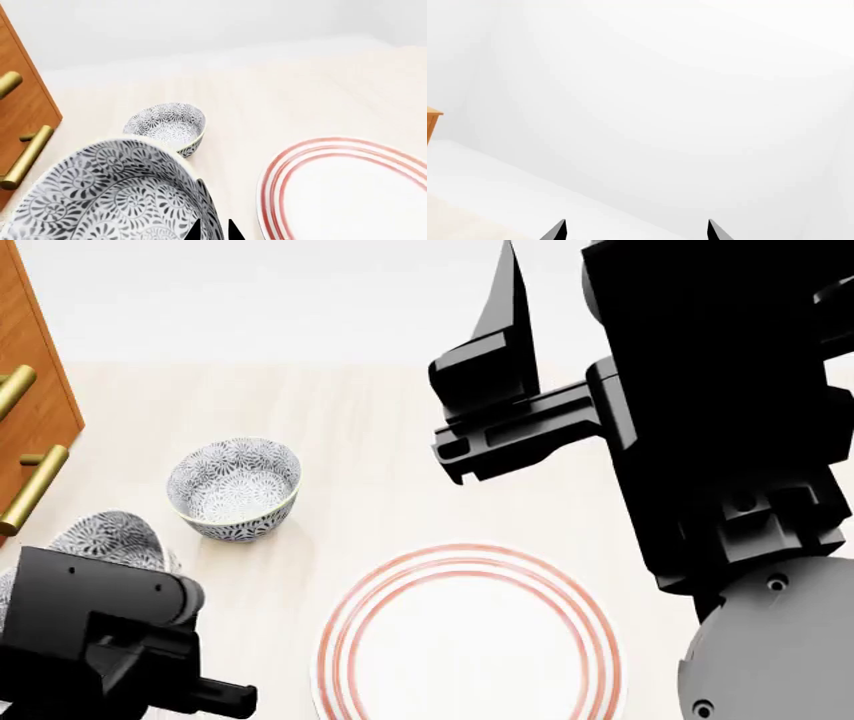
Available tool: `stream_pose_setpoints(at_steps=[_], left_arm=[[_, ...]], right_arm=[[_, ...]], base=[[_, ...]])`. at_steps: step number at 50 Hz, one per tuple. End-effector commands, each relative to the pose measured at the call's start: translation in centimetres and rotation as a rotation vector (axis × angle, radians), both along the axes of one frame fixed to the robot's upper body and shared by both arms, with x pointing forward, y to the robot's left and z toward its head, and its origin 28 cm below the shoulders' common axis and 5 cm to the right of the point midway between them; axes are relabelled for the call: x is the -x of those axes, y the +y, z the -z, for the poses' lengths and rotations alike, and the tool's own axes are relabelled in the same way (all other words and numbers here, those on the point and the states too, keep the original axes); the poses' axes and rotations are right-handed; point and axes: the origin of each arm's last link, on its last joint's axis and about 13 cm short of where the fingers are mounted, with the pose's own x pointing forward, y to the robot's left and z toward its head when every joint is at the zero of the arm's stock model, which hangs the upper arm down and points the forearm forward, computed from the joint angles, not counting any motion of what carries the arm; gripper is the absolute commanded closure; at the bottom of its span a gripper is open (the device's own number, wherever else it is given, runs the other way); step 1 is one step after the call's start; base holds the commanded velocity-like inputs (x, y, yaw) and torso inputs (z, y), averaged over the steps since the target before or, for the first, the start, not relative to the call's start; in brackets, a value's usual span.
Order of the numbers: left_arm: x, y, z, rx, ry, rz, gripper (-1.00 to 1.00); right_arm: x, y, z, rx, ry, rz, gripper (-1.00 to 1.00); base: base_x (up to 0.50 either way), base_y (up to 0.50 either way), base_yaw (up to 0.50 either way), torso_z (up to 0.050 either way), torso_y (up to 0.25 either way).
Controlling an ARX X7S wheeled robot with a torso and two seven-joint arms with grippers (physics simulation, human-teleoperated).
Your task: Put the bowl at the front on the plate.
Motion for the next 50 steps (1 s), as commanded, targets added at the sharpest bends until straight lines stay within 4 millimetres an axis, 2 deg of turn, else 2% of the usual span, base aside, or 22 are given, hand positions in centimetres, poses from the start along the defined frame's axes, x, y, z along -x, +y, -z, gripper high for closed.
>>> stream_pose_setpoints(at_steps=[1,22,35,42,50], left_arm=[[-0.6,0.0,-2.1,0.015,-0.089,0.003,1.00],[-2.0,-0.7,-5.5,-0.002,-0.204,0.111,1.00],[-3.5,-1.8,-7.1,0.046,-0.199,0.139,1.00],[-4.5,-2.4,-7.4,0.056,-0.200,0.149,1.00],[-6.1,-3.1,-7.0,0.066,-0.189,0.144,1.00]], right_arm=[[0.1,0.0,0.0,0.002,-0.001,0.001,-1.00],[0.1,0.1,-0.1,0.005,-0.013,-0.011,-1.00],[0.0,0.0,-0.2,0.006,-0.018,-0.015,-1.00],[0.0,0.0,-0.1,0.001,-0.023,-0.019,-1.00],[0.0,0.0,0.0,-0.001,-0.028,-0.022,-1.00]], base=[[0.00,0.00,0.00,0.000,0.000],[0.00,0.00,0.00,0.000,0.000],[0.00,0.00,0.00,0.000,0.000],[0.00,0.00,0.00,0.000,0.001],[0.00,0.00,0.00,0.000,0.000]])
